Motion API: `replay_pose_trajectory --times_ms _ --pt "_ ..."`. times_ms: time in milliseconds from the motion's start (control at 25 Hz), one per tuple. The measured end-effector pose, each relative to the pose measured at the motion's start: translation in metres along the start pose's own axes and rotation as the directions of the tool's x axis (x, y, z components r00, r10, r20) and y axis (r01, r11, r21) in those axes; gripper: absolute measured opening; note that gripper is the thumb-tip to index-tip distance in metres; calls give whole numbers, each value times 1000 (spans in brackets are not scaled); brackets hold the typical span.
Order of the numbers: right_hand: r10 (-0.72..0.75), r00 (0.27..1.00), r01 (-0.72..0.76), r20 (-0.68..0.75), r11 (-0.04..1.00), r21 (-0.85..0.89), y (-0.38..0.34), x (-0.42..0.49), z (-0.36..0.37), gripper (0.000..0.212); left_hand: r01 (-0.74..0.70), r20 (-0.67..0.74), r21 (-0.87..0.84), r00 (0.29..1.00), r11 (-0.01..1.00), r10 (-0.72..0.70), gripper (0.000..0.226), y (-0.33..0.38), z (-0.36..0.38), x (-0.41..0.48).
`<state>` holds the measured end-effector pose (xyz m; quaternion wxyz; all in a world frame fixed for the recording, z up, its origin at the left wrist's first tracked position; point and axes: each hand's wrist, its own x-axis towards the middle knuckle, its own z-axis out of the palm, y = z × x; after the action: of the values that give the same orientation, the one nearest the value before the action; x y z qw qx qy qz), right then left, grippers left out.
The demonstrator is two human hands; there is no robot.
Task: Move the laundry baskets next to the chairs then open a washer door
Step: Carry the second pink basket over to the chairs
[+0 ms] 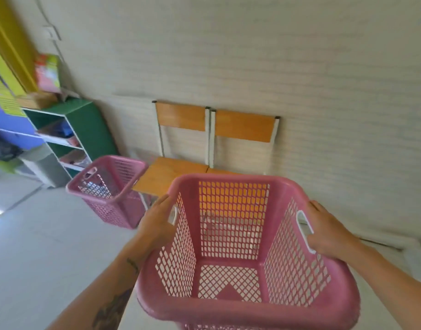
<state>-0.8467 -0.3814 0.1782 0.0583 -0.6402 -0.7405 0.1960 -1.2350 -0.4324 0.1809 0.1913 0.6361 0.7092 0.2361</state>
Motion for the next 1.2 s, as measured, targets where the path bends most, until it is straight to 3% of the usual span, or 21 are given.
replay_pose_trajectory --times_ms 80,200,240,320,440,560,800,920,1000,1080,1200 --pt "-77 997 78 -31 997 20 -70 38 17 62 -16 -80 51 997 999 20 98 -64 -43 14" --pt "-213 970 220 -113 974 54 -171 87 43 13 -39 -182 96 982 995 56 101 -142 -110 33" --pt "-249 960 255 -130 967 28 -198 104 51 9 -8 -215 100 976 995 30 103 -159 -131 38" --pt "-275 956 275 -106 961 -10 -243 136 59 19 55 -260 121 965 991 -22 108 -189 -165 47" --pt "-302 953 302 6 953 4 -312 192 71 56 135 -310 169 948 976 -77 106 -241 -207 67" --pt "-369 929 369 9 929 -15 -365 253 91 78 183 -341 217 934 959 -101 110 -286 -236 97" --pt "-444 896 441 2 891 111 -458 398 106 56 261 -380 250 912 932 -153 107 -349 -299 217" --pt "-484 874 485 -48 861 151 -505 460 92 71 271 -421 301 898 914 -128 93 -370 -341 282" --pt "-486 870 494 -86 854 166 -531 492 88 64 271 -442 315 890 910 -112 81 -386 -363 319" --pt "-450 882 469 -140 868 163 -552 519 96 50 217 -433 341 900 915 -52 74 -409 -383 359" --pt "-354 918 381 -179 912 153 -583 563 128 48 88 -386 389 920 917 75 87 -459 -402 430"
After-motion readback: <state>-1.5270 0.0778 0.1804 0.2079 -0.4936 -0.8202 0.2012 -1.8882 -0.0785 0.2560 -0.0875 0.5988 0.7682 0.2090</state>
